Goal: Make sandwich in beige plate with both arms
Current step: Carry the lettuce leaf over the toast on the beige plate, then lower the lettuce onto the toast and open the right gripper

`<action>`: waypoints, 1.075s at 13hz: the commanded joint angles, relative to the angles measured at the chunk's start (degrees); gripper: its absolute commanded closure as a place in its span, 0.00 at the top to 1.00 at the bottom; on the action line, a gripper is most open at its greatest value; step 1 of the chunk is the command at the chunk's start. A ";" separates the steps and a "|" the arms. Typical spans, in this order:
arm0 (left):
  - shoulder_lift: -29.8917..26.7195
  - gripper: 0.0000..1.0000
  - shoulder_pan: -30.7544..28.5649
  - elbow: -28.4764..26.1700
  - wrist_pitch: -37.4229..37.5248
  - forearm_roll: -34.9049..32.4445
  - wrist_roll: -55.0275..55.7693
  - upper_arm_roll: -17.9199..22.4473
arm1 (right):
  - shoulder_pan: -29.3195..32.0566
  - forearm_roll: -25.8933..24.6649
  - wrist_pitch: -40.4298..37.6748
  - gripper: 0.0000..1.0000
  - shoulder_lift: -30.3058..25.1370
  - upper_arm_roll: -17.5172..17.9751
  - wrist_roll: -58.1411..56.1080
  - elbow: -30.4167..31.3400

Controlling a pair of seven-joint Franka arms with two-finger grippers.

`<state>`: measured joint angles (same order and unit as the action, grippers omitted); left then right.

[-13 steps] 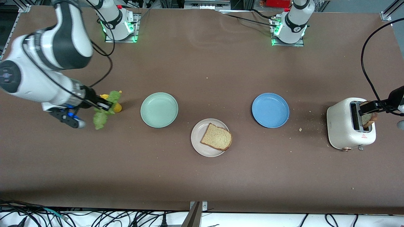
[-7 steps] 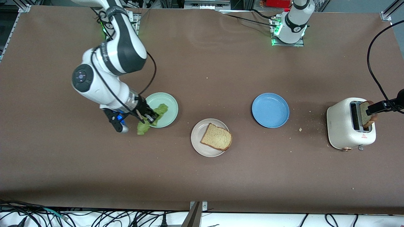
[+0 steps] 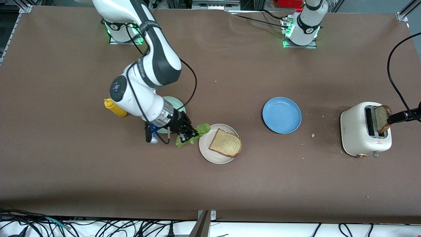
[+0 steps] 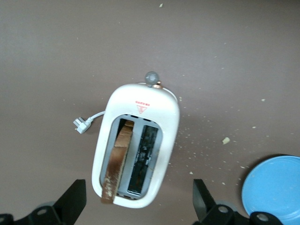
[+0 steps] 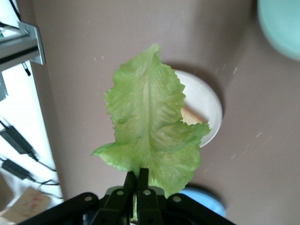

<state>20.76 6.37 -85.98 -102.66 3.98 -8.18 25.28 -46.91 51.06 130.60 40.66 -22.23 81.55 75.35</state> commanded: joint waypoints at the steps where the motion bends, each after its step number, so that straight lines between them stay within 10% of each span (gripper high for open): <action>1: -0.63 1.00 -1.35 -4.71 -4.64 -1.17 -2.81 -0.41 | -0.20 8.59 1.75 0.00 6.35 -0.62 3.09 -6.69; 8: -0.63 0.99 -2.06 -14.56 -13.97 -1.17 -2.81 -0.41 | 0.76 16.60 7.72 0.00 12.85 4.82 4.14 -9.07; 14: -0.46 0.19 -3.12 -15.80 -14.94 -0.90 -2.81 -0.58 | 2.52 17.49 9.75 0.00 17.88 6.84 4.14 -13.04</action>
<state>21.11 3.93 -101.19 -117.09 3.98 -10.11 25.27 -46.01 67.32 139.62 56.61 -17.11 85.01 65.87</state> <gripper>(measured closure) 0.507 0.956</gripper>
